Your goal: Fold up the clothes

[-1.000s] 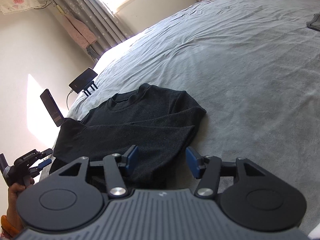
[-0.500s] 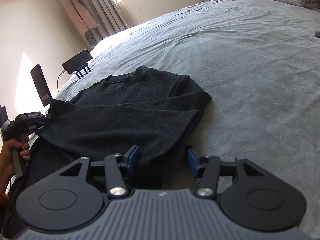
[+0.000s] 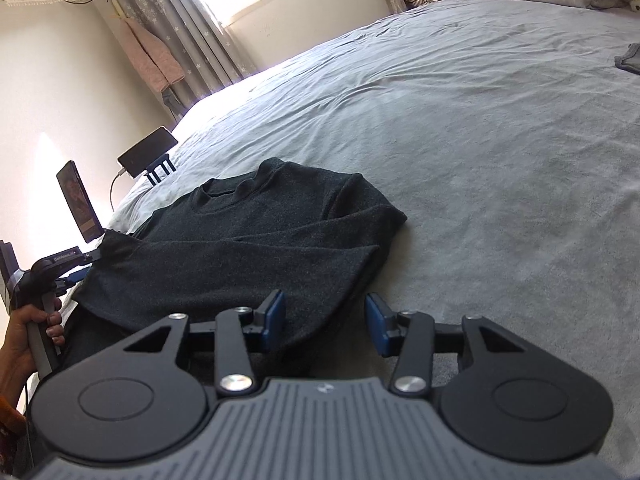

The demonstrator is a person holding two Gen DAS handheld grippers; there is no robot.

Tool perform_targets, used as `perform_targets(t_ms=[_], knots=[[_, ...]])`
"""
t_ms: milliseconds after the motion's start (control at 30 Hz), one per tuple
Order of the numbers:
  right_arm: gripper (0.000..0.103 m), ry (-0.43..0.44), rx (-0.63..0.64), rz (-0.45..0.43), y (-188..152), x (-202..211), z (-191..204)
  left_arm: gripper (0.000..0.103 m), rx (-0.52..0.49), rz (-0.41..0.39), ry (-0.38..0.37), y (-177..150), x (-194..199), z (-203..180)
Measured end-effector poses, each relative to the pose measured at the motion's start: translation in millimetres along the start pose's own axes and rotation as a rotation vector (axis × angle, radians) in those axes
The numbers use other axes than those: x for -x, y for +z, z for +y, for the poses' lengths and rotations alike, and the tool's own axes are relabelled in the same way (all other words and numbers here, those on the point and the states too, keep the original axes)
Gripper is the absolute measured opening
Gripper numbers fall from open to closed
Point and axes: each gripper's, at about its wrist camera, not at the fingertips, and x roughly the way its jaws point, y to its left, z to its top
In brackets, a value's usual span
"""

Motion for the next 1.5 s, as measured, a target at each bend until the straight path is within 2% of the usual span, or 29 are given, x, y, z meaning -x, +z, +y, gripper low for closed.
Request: perform_targets(t_ms=[33,67,133,233,267,300,333,367,400,467,633,767,800,867,933,1033,1200,1267,1500], knots=[[0.023,-0.001,0.002,0.000,-1,-2,1,0.021,-0.019,0.020,-0.013,-1,-3,-1],[0.013,-0.004,0.005,-0.002,-1,-4,2,0.016,-0.037,0.006,-0.011,-3,-1,-3],[0.010,-0.020,0.034,-0.033,-1,-2,7,0.014,-0.060,-0.058,-0.019,-5,7,-6],[0.010,-0.015,0.077,-0.074,0,2,15,0.015,-0.022,-0.099,0.004,-4,8,0],[0.010,-0.021,0.082,-0.069,-1,0,15,0.017,-0.040,-0.089,0.024,-5,3,-1],[0.010,-0.030,0.081,-0.058,-2,-4,14,0.019,-0.067,-0.062,0.052,-7,-4,-3],[0.010,-0.038,0.081,-0.049,-4,-8,13,0.027,-0.079,-0.045,0.071,-9,-9,-4],[0.012,-0.042,0.080,-0.043,-5,-11,12,0.032,-0.080,-0.047,0.078,-10,-10,-4],[0.012,-0.041,0.074,-0.039,-5,-12,10,0.043,-0.075,-0.056,0.091,-8,-7,-4],[0.018,-0.018,0.038,-0.038,-2,-6,5,0.058,-0.058,-0.086,0.115,-6,2,-3],[0.019,0.001,-0.002,-0.081,5,19,4,0.058,-0.016,-0.149,0.047,-11,39,3],[0.019,0.048,0.021,-0.100,4,29,17,0.058,-0.051,-0.203,-0.068,-22,62,7],[0.019,0.060,0.034,-0.092,3,29,22,0.058,-0.064,-0.168,-0.071,-23,59,8],[0.019,0.068,0.069,-0.051,-4,22,31,0.058,-0.093,-0.026,-0.014,-27,43,12],[0.019,0.046,0.081,0.006,-12,12,34,0.059,-0.090,-0.011,-0.008,-36,41,22],[0.014,0.029,0.046,0.036,-20,10,27,0.059,-0.003,-0.015,0.005,-42,61,28],[0.027,0.055,-0.042,0.037,-26,44,23,0.060,-0.034,-0.005,-0.011,-63,114,15],[0.052,0.050,-0.045,0.042,-36,59,24,0.061,-0.067,-0.004,-0.027,-78,138,8],[0.054,0.063,-0.089,0.095,-81,95,18,0.062,-0.162,0.022,-0.128,-135,208,-26]])
